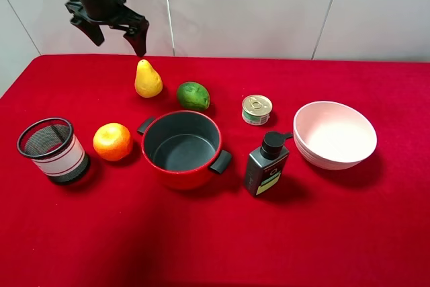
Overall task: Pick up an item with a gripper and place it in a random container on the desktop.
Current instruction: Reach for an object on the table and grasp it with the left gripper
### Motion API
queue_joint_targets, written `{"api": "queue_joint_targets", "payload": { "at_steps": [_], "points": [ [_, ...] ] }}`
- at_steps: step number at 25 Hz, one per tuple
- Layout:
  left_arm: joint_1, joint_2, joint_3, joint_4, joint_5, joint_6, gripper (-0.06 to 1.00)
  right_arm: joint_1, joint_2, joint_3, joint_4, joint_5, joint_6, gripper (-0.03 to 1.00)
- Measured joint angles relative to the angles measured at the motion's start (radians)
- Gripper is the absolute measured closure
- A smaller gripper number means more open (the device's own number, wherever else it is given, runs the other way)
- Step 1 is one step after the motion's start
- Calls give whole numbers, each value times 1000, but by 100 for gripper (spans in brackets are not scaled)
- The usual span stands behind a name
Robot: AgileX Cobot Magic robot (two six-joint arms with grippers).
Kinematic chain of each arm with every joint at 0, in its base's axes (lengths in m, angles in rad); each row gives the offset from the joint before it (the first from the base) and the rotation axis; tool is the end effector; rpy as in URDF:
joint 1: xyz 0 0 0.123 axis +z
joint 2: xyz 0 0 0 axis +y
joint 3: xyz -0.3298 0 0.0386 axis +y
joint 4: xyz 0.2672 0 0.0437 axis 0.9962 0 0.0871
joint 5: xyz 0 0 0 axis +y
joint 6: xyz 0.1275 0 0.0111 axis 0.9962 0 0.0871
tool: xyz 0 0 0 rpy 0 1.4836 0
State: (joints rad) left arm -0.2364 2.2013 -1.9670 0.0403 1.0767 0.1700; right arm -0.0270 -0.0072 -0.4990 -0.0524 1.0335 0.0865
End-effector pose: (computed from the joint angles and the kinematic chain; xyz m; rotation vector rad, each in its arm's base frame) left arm 0.5252 -0.1219 0.2268 0.5813 2.7322 0.0380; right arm -0.0020 -0.0057 0.2726 0.1157 2.0066 -0.0244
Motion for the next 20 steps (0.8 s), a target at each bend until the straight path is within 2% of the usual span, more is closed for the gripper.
{"api": "queue_joint_targets", "payload": {
  "at_steps": [6,20],
  "points": [
    [-7,89,-62,-13,-6,0,-4,0,0,0,0,0,0,28],
    [-7,214,-117,-40,-74,0,-4,0,0,0,0,0,0,28]
  ]
}}
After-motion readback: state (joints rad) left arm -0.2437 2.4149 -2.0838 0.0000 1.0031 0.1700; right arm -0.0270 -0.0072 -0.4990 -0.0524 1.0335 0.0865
